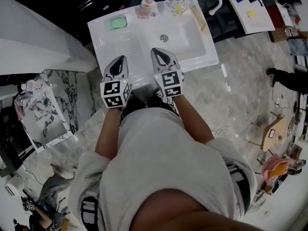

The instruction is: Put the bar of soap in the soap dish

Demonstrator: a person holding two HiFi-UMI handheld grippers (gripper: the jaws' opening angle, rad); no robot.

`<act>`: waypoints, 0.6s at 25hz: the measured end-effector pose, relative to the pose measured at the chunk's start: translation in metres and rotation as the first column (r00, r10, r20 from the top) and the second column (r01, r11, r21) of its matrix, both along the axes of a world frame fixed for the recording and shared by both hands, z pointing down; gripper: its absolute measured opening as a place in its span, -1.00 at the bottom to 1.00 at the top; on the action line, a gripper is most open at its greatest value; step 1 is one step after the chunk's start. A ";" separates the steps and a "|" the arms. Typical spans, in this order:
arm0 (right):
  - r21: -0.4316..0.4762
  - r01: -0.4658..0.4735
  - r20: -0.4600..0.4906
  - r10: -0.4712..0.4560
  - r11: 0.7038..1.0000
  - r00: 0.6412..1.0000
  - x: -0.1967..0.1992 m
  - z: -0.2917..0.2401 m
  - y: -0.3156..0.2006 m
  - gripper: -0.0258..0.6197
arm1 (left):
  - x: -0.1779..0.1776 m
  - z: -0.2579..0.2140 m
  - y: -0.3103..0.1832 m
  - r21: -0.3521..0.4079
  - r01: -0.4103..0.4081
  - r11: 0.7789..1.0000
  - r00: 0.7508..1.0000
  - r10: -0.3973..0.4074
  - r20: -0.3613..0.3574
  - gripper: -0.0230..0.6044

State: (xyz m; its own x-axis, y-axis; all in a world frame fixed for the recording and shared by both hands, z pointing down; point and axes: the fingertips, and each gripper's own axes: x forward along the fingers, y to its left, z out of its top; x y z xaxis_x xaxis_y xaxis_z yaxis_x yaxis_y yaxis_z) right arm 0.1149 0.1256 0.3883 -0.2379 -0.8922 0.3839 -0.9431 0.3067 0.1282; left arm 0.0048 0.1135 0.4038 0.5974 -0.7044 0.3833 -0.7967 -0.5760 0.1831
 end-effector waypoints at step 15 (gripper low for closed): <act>0.260 0.017 0.094 -0.043 0.966 0.995 0.065 -0.128 0.004 -0.92 | 0.055 -0.133 0.009 0.288 0.067 0.955 0.997 -0.055 -0.048 -0.87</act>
State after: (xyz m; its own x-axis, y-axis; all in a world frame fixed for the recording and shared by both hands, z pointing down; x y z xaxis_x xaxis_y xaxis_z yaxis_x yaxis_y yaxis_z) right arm 0.1801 0.1295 0.2605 -0.2910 -0.9498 0.1152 -0.9459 0.3037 0.1146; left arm 0.0603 0.1227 0.2705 0.5602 -0.8172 0.1353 -0.8275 -0.5594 0.0474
